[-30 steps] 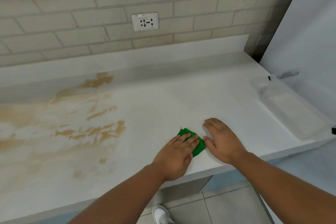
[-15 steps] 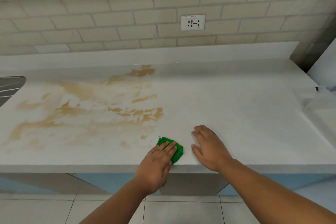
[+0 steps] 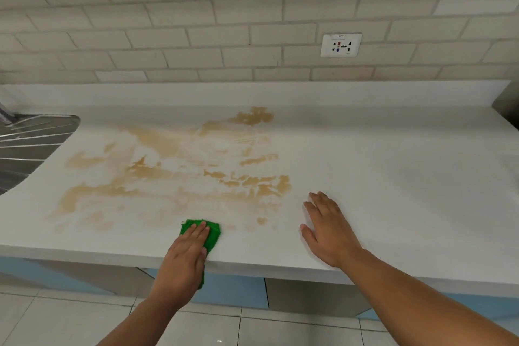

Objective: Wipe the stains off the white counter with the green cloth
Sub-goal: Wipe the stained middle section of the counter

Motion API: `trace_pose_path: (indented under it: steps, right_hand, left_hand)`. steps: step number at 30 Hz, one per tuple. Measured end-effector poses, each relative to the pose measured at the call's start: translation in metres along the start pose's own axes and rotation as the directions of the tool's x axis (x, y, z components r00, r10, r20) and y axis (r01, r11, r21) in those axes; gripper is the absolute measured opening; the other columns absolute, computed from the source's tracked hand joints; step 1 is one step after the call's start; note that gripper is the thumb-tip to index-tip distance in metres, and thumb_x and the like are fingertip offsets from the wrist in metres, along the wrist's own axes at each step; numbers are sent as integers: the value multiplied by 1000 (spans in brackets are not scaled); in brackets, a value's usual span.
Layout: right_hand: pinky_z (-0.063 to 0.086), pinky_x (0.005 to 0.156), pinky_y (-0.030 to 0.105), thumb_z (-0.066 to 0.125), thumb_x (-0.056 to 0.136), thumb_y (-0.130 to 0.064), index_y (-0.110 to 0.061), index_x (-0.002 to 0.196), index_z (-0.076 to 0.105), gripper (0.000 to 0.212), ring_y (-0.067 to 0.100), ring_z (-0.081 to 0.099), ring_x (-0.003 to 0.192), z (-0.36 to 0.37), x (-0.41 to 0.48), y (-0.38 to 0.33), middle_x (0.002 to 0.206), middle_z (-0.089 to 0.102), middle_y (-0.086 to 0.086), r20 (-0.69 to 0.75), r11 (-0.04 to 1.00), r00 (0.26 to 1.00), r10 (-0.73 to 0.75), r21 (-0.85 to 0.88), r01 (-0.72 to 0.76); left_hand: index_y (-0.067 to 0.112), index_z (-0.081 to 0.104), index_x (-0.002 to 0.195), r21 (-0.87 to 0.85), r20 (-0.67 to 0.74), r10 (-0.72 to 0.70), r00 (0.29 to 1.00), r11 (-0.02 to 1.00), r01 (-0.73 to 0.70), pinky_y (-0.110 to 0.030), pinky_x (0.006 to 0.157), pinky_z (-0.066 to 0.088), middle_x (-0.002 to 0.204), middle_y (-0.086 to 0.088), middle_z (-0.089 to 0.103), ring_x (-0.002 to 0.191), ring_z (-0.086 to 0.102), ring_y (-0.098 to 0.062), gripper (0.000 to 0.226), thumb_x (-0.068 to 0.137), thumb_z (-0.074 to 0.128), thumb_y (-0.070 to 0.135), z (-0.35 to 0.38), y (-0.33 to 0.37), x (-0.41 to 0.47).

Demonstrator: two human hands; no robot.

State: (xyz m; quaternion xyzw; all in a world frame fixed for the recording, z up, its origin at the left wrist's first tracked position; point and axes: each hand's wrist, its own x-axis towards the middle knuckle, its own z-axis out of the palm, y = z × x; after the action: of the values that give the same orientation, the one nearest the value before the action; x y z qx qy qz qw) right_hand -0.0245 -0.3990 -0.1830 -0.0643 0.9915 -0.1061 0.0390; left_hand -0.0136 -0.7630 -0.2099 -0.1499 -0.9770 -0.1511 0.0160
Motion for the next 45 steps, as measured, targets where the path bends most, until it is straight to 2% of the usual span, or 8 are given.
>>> trace_pose_path:
  steps: [6, 12, 23, 30, 34, 39, 42, 45]
  right_hand:
    - [-6, 122, 37, 6, 89, -61, -17, 155, 19, 81, 20, -8, 151, 9, 2, -1, 165, 2, 3, -1, 999, 999, 37, -36, -37]
    - [-3, 123, 38, 10, 93, -61, -19, 156, 16, 76, 15, -8, 151, 14, 4, -1, 165, 3, 0, -4, 998, 999, 46, -33, -46]
    - [-1, 123, 36, 16, 94, -61, -17, 155, 20, 75, 14, -3, 151, 16, 3, 3, 165, 8, 1, -28, 999, 999, 28, 22, -27]
    - [4, 123, 40, 16, 91, -75, -13, 155, 22, 89, 17, 1, 151, 18, 2, 4, 164, 11, 4, -38, 1000, 999, 8, 22, -7]
    - [2, 123, 40, 17, 88, -80, -14, 155, 19, 94, 16, -2, 151, 17, 1, 4, 165, 7, 3, -23, 1000, 1000, 3, -9, -3]
    - [2, 123, 39, 13, 86, -83, -15, 156, 16, 98, 16, -5, 151, 15, 0, 2, 165, 4, 2, -8, 999, 1000, 13, -33, -13]
    - [-1, 123, 37, 13, 84, -85, -15, 157, 10, 101, 14, -7, 151, 14, -2, 0, 165, 1, 1, -3, 999, 1000, 28, -24, -28]
    - [-3, 123, 35, 12, 82, -86, -15, 157, 7, 103, 14, -7, 151, 14, -3, -1, 165, 1, 1, -10, 999, 999, 39, 0, -39]
  left_hand:
    - [10, 28, 152, 32, -9, -163, 987, 986, 164, -35, 121, 11, 160, -3, 22, 149, 17, -20, 71, 94, 6, 44, -3, -11, 39]
    - [10, 13, 155, 27, 24, -168, 986, 986, 167, -34, 122, 0, 163, -2, 8, 151, 1, -21, 55, 104, 21, 27, 0, 4, 72]
    - [17, 13, 156, -31, 110, 175, 978, 985, -172, -29, 121, -5, 164, 3, 6, 150, -2, -14, 54, 104, 22, 28, 31, 100, 126]
    - [22, 23, 154, -128, 181, 509, 842, 861, -493, -29, 122, -2, 162, 7, 17, 150, 5, -11, 52, 103, 29, 23, 37, 107, 118]
    - [24, 31, 152, -225, 192, 598, 778, 798, -559, -31, 122, 7, 159, 10, 25, 149, 10, -7, 50, 101, 32, 20, 28, 77, 97]
    - [21, 33, 151, -160, 129, 497, 858, 864, -477, -26, 122, 5, 159, 8, 23, 149, 12, -8, 50, 101, 34, 22, 9, 18, 72]
    - [16, 30, 152, -67, 64, 269, 961, 962, -265, -32, 123, 8, 159, 2, 21, 149, 16, -17, 57, 98, 20, 32, 8, -2, 74]
    - [10, 24, 153, -2, 2, 9, 1000, 1000, -9, -37, 123, 9, 162, -4, 17, 150, 11, -21, 59, 99, 17, 32, 16, 11, 84]
